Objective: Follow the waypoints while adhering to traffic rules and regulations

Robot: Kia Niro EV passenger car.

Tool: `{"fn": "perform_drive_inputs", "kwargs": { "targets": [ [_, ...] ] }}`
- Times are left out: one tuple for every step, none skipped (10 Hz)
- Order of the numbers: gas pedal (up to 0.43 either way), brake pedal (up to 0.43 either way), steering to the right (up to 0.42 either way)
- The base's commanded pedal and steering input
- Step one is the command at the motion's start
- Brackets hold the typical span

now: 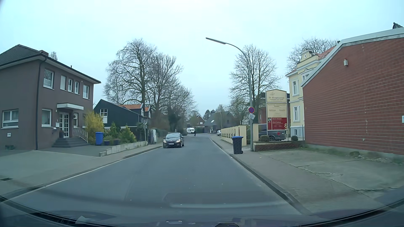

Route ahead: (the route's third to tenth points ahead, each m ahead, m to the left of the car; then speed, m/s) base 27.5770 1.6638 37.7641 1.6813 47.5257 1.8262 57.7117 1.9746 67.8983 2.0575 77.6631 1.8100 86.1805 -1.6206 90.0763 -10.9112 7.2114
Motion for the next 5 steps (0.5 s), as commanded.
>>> {"fn": "perform_drive_inputs", "kwargs": {
  "targets": [
    [0.268,0.0,-0.016],
    [0.268,0.0,-0.016],
    [0.268,0.0,-0.016],
    [0.268,0.0,-0.016],
    [0.268,0.0,-0.016]
  ]
}}
